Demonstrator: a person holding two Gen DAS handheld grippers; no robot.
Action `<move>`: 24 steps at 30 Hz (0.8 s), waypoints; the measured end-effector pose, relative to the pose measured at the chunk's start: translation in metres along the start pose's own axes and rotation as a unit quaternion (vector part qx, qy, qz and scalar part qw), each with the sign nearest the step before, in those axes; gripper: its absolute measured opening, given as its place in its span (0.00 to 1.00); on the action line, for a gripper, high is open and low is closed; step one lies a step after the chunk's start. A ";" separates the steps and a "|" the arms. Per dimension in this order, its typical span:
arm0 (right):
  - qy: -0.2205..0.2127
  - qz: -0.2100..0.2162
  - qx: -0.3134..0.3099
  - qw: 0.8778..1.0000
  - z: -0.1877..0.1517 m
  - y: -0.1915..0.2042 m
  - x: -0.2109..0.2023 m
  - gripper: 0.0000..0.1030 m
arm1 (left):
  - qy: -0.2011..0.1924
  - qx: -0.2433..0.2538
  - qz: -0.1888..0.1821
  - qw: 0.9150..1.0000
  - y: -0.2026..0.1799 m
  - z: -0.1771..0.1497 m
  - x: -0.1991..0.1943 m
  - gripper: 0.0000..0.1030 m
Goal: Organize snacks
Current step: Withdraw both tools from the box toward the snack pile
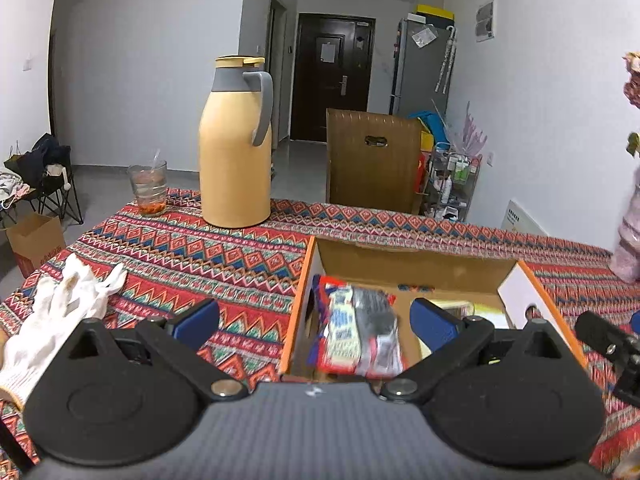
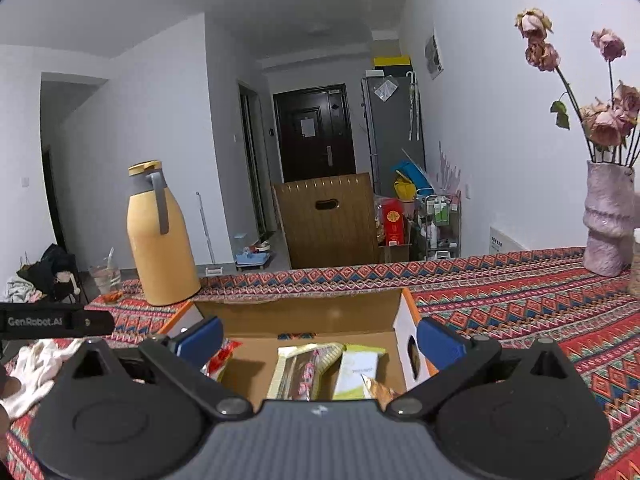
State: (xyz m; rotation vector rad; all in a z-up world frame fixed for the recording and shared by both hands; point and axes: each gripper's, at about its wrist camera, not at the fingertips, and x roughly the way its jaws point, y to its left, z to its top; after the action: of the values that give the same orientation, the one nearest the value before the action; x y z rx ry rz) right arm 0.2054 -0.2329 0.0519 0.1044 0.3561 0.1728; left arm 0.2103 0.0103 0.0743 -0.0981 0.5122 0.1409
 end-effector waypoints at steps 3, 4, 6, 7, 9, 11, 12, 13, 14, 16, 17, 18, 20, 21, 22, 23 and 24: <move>0.006 0.001 -0.003 1.000 -0.010 0.000 -0.017 1.00 | 0.005 0.007 -0.002 1.000 0.006 -0.013 -0.009 1.00; 0.008 0.002 -0.004 1.000 -0.014 0.000 -0.022 1.00 | 0.005 0.010 -0.002 1.000 0.008 -0.018 -0.013 1.00; 0.012 0.001 -0.006 1.000 -0.022 -0.001 -0.033 1.00 | 0.005 0.014 -0.005 1.000 0.012 -0.026 -0.021 1.00; 0.014 0.001 -0.007 1.000 -0.026 -0.002 -0.037 1.00 | 0.005 0.017 -0.007 1.000 0.013 -0.030 -0.025 1.00; 0.019 0.001 -0.008 1.000 -0.034 -0.002 -0.045 1.00 | 0.004 0.021 -0.011 1.000 0.017 -0.038 -0.032 1.00; 0.026 -0.001 -0.012 1.000 -0.043 -0.003 -0.052 1.00 | 0.002 0.025 -0.016 1.000 0.020 -0.046 -0.038 1.00; 0.029 -0.003 -0.013 0.999 -0.048 -0.003 -0.055 1.00 | 0.002 0.027 -0.017 0.999 0.021 -0.050 -0.039 1.00; 0.032 -0.004 -0.015 0.999 -0.052 -0.004 -0.057 1.00 | 0.003 0.029 -0.019 0.999 0.022 -0.054 -0.041 1.00; 0.035 -0.004 -0.016 0.999 -0.056 -0.004 -0.059 1.00 | 0.004 0.031 -0.021 0.999 0.022 -0.059 -0.043 1.00; 0.043 -0.007 -0.018 0.999 -0.065 -0.005 -0.062 1.00 | 0.007 0.033 -0.026 0.999 0.023 -0.069 -0.045 1.00; 0.047 -0.008 -0.019 0.999 -0.069 -0.006 -0.063 1.00 | 0.008 0.034 -0.029 0.999 0.024 -0.074 -0.045 1.00; 0.051 -0.010 -0.019 0.998 -0.073 -0.007 -0.064 1.00 | 0.009 0.034 -0.030 0.999 0.025 -0.078 -0.044 1.00; 0.060 -0.016 -0.019 0.998 -0.082 -0.010 -0.065 1.00 | 0.009 0.036 -0.034 0.999 0.026 -0.086 -0.042 1.00; 0.066 -0.019 -0.017 0.998 -0.086 -0.013 -0.065 1.00 | 0.009 0.036 -0.034 0.999 0.027 -0.089 -0.040 1.00; 0.072 -0.023 -0.014 0.997 -0.090 -0.015 -0.064 1.00 | 0.010 0.036 -0.034 0.999 0.028 -0.093 -0.038 1.00; 0.077 -0.027 -0.012 0.997 -0.093 -0.018 -0.064 1.00 | 0.011 0.036 -0.034 0.999 0.029 -0.095 -0.036 1.00; 0.080 -0.031 -0.010 0.996 -0.096 -0.021 -0.064 1.00 | 0.012 0.035 -0.034 0.999 0.029 -0.097 -0.033 1.00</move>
State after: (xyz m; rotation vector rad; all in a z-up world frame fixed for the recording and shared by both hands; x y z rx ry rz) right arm 0.1153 -0.2590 -0.0189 0.0601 0.5171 0.1231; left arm 0.1302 0.0227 0.0046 -0.0488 0.5375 0.0552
